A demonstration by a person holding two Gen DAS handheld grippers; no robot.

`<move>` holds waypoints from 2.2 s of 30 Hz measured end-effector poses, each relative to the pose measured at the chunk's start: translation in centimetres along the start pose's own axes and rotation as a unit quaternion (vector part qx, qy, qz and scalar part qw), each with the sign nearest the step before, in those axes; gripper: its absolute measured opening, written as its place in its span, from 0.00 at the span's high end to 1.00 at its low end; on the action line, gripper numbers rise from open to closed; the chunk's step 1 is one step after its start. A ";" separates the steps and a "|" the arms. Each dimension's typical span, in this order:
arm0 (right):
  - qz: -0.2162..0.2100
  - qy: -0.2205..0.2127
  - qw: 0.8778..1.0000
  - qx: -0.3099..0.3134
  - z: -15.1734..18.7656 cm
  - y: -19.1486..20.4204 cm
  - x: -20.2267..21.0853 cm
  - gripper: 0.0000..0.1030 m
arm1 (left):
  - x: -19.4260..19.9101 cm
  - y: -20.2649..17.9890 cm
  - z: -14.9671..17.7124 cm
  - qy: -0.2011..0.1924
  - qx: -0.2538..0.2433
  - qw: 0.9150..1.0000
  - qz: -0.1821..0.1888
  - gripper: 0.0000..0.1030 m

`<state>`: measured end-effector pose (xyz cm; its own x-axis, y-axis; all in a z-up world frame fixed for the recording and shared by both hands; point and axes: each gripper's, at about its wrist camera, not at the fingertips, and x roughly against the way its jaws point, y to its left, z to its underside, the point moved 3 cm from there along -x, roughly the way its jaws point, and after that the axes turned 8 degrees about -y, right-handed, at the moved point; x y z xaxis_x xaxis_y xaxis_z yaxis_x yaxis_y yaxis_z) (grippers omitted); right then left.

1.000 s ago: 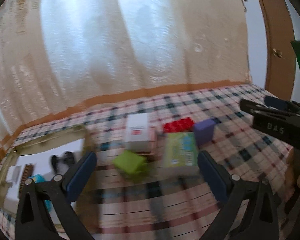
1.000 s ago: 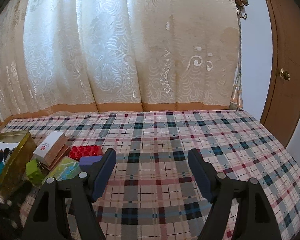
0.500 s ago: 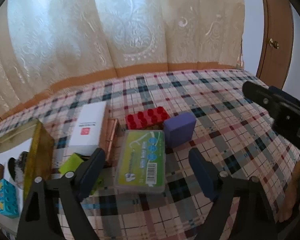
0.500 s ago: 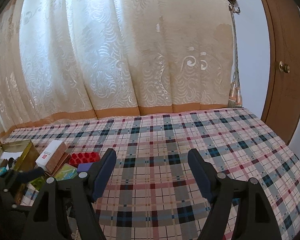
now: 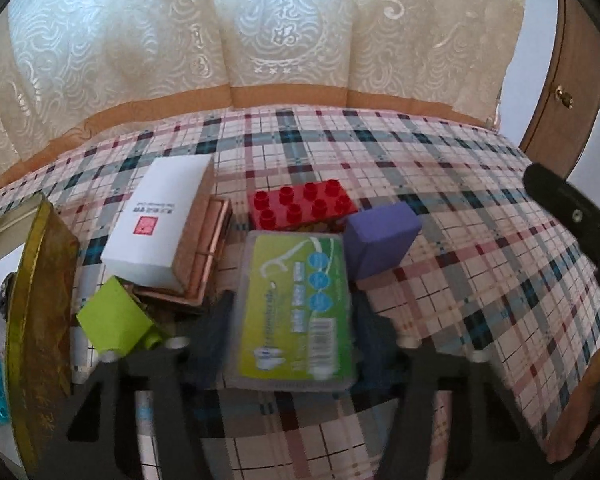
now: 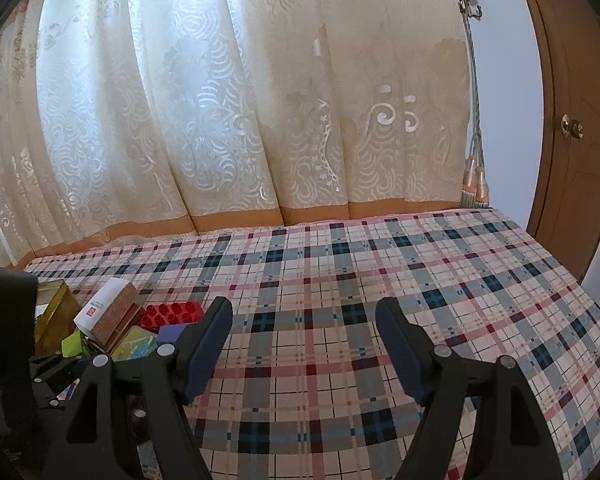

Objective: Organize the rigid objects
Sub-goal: 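Grasp the green floss box with the left tool while the right tool grasps the purple block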

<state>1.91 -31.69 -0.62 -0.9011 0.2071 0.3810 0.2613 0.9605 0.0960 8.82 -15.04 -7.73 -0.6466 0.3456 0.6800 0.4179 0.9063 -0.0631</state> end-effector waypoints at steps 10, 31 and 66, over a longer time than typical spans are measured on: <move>-0.002 0.016 1.000 -0.008 0.4 -0.4 -0.5 0.26 | 2.4 0.1 -0.5 -0.055 0.001 0.998 0.004 0.48; -0.097 0.082 0.992 0.020 2.8 5.1 -1.5 0.26 | 10.6 5.5 -1.2 -0.226 0.020 0.972 -0.054 0.48; -0.072 0.054 0.994 0.056 3.2 10.7 -1.8 0.59 | 12.6 13.6 -0.6 -0.242 0.074 0.963 -0.091 0.48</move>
<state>5.20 -21.19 -3.19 -0.8823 0.0505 0.4680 0.0862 0.9948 0.0551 6.72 1.49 0.46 -0.9370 0.2188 0.2724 0.1978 0.9749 -0.1027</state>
